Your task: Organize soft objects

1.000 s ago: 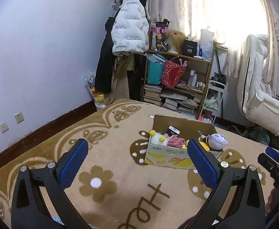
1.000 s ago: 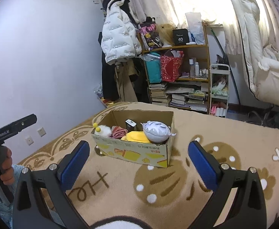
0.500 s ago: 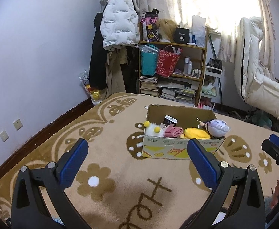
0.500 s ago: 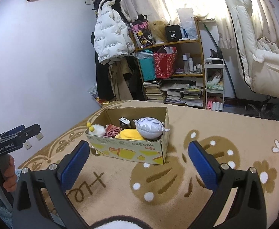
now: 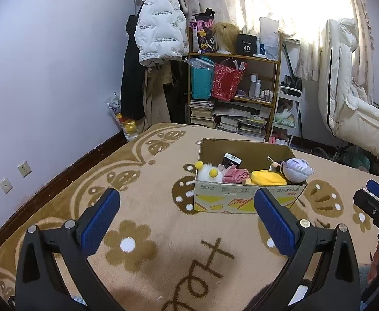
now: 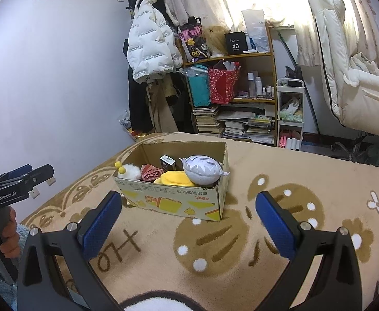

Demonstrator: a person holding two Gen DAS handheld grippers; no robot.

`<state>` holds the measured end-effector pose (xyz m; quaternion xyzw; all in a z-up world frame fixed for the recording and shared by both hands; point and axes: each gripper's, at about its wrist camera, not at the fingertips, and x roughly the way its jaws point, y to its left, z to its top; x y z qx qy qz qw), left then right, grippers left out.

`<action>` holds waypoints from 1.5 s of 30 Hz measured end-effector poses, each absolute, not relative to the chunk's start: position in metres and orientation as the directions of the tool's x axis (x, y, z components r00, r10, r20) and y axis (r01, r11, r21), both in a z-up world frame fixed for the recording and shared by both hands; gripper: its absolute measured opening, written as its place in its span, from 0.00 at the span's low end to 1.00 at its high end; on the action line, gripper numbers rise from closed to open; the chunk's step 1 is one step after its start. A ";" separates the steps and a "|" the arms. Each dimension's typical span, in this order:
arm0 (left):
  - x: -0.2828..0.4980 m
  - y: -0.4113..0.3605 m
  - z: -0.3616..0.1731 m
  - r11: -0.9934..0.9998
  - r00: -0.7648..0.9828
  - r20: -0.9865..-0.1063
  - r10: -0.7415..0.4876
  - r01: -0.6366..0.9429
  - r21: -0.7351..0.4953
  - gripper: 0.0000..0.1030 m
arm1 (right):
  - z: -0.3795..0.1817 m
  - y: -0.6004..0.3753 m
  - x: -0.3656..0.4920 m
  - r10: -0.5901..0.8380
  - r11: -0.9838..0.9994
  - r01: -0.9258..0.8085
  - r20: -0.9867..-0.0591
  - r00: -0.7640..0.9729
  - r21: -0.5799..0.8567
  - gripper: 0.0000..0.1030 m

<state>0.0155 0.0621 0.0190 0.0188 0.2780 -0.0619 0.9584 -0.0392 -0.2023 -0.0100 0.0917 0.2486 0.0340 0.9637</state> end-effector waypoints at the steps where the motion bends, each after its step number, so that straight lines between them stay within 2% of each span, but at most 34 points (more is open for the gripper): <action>1: 0.016 0.061 0.019 0.992 0.837 -0.536 -0.108 0.129 0.003 1.00 | -0.010 -0.202 -0.039 0.111 0.981 -0.020 -0.472 0.875 0.193 1.00; 45: 0.013 0.054 0.015 0.990 0.830 -0.542 -0.131 0.136 -0.030 1.00 | -0.016 -0.211 -0.042 0.102 0.986 -0.021 -0.494 0.863 0.166 1.00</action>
